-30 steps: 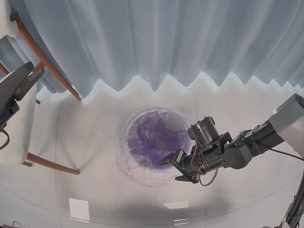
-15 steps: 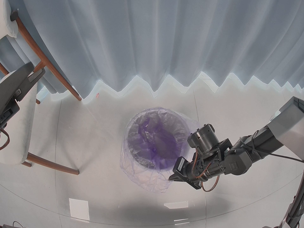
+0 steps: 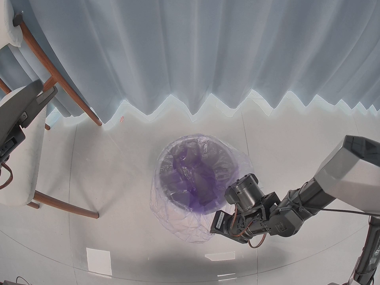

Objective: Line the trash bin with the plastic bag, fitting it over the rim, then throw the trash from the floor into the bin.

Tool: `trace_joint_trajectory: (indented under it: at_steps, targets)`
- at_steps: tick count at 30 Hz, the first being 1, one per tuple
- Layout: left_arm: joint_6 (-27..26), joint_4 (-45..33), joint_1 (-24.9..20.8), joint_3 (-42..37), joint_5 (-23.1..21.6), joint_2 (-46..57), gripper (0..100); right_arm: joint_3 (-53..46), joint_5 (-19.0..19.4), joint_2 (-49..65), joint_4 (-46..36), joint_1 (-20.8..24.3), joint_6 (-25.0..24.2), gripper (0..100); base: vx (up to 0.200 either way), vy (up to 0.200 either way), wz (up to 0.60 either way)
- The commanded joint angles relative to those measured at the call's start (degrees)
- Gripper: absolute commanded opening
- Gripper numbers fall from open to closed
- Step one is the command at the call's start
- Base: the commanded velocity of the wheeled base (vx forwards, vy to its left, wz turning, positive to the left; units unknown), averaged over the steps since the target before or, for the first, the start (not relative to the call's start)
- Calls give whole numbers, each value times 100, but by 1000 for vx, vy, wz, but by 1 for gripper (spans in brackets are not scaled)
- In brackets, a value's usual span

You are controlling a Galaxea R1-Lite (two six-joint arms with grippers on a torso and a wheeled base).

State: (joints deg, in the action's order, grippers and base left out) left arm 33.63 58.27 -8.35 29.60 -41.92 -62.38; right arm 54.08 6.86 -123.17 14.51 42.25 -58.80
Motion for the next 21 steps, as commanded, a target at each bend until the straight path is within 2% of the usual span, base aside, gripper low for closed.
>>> trace_joint_trajectory:
  at_steps: [1, 12, 13, 21]
  targets:
    - [3, 0, 0, -16, 0, 6, 100, 6, -229, -497, 193, 20, 175, 0, 0, 0, 0]
    - [-6, 0, -9, -33, 0, 15, 100, 15, -352, -523, 281, 20, 360, 0, 0, 0, 0]
    - [-6, 0, -17, -33, 0, 6, 100, -20, -352, -532, 413, 20, 369, 100, 0, 0, 0]
    - [-6, 0, -17, -33, 0, 15, 100, -389, -344, -233, 755, 11, 307, 100, 0, 0, 0]
